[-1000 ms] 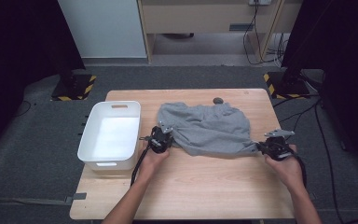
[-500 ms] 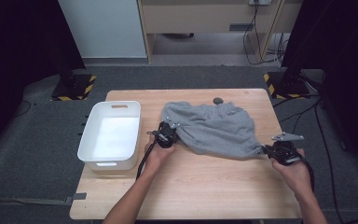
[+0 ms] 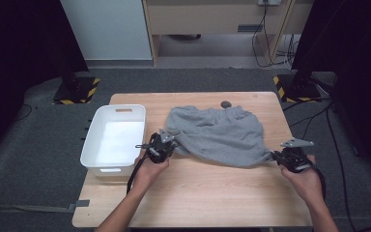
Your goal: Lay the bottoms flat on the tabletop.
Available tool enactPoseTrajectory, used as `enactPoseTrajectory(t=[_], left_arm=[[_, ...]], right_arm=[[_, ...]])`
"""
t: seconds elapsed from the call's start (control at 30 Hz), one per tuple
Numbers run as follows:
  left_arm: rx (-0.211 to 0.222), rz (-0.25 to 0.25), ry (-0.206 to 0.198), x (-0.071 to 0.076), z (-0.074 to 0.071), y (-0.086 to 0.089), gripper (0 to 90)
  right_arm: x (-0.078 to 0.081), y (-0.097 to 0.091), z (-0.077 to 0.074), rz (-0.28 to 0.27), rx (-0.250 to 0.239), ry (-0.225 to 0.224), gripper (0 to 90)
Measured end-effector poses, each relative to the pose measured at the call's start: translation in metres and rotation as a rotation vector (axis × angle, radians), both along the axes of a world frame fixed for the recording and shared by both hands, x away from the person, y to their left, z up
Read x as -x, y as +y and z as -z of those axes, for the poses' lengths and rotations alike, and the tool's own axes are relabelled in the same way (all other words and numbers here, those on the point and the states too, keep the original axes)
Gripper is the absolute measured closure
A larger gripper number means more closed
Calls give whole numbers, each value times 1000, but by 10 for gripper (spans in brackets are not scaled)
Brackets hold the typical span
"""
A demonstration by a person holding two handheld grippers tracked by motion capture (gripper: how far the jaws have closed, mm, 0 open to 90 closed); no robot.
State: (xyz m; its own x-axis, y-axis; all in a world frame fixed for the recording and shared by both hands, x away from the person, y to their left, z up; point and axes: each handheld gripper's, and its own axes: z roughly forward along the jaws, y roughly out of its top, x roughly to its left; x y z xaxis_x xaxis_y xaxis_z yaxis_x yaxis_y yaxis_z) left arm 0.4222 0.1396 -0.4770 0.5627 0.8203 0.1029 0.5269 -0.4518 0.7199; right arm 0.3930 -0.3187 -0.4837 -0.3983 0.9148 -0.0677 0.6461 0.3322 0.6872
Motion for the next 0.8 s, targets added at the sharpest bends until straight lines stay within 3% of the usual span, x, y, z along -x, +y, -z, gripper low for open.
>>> enactPoseTrajectory(t=[0.13,0.27,0.5,0.6,0.63,0.8], left_arm=[[-13,-11,-21,1,-6,5,830],[-17,-21,-26,2,-9,8,831],[-22,-39,-34,5,-15,15,833],[-1,-42,-32,10,-17,18,833],[6,-39,-31,12,-17,18,833],[-2,7,-11,26,-12,15,832]], right_arm=[[-2,-21,3,52,25,5,832],[-3,-35,5,98,13,10,834],[-4,-47,3,140,46,14,836],[-1,-50,1,143,26,12,835],[0,-49,0,133,-3,10,835],[7,-41,-4,99,3,-7,834]])
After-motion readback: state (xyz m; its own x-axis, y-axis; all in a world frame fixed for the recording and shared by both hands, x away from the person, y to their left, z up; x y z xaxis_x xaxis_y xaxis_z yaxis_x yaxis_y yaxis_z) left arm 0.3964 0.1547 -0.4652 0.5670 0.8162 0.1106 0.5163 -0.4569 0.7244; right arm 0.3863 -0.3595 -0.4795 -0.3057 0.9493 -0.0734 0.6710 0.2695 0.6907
